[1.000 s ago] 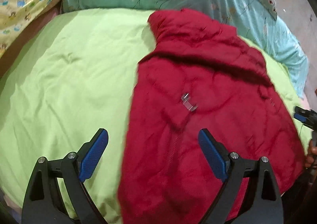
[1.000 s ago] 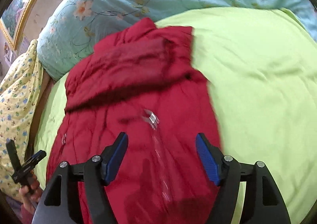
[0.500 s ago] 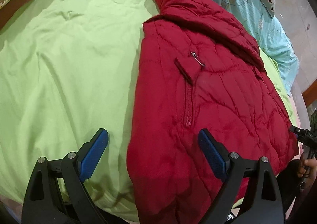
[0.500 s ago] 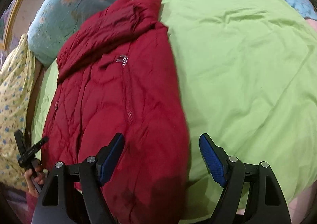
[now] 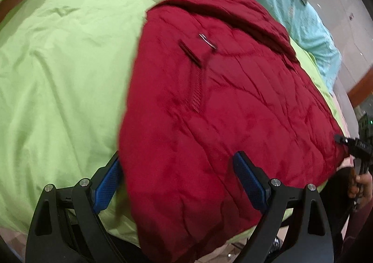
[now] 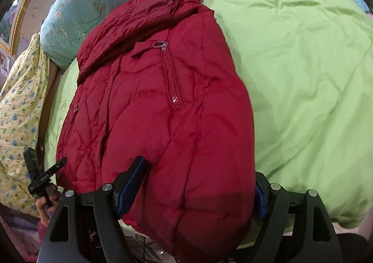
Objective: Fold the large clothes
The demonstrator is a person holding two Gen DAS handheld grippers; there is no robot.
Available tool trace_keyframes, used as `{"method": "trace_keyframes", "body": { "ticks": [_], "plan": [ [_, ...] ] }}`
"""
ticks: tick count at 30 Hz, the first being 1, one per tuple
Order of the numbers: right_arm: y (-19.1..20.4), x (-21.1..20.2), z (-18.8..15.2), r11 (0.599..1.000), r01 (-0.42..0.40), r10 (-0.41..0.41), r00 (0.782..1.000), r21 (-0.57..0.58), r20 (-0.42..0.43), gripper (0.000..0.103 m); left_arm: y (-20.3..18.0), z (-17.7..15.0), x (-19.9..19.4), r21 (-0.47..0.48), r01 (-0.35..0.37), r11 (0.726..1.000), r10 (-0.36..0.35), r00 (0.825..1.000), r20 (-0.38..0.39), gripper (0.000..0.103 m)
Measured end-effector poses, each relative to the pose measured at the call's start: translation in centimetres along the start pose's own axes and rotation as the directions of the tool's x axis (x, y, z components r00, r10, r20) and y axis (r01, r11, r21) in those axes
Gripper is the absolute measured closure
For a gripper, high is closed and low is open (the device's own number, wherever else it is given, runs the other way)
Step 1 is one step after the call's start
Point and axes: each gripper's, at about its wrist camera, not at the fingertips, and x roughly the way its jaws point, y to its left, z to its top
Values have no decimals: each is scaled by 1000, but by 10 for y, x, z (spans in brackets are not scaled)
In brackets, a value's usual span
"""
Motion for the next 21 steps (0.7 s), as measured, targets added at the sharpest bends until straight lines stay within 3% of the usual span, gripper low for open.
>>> {"method": "trace_keyframes", "body": {
  "ticks": [2,4,6,8,11,14,21],
  "plan": [
    [2,-1,-1,1000,-9,9,1000,3,1,47,-3,-2,0,20,15,1000,-15,1000,-2,10],
    [5,-4,-1,1000,-28,28,1000,7,9,57,-7,-3,-3,37,33,999,-33,999,5,27],
    [9,-7,-1,999,-50,50,999,5,20,65,-12,-3,-10,53,52,997,-52,999,12,60],
    [16,-13,0,996,-85,85,995,-9,41,70,-13,-2,-19,60,45,997,-46,999,28,76],
    [25,-25,3,987,-155,157,985,-32,71,74,-13,0,-36,30,74,997,-76,995,58,84],
    [31,-34,5,971,-231,235,968,-57,91,76,-22,-2,-52,40,57,998,-60,994,96,86],
    [26,-42,-1,957,-279,285,955,-75,84,77,-39,-7,-77,32,48,998,-52,989,138,87]
  ]
}}
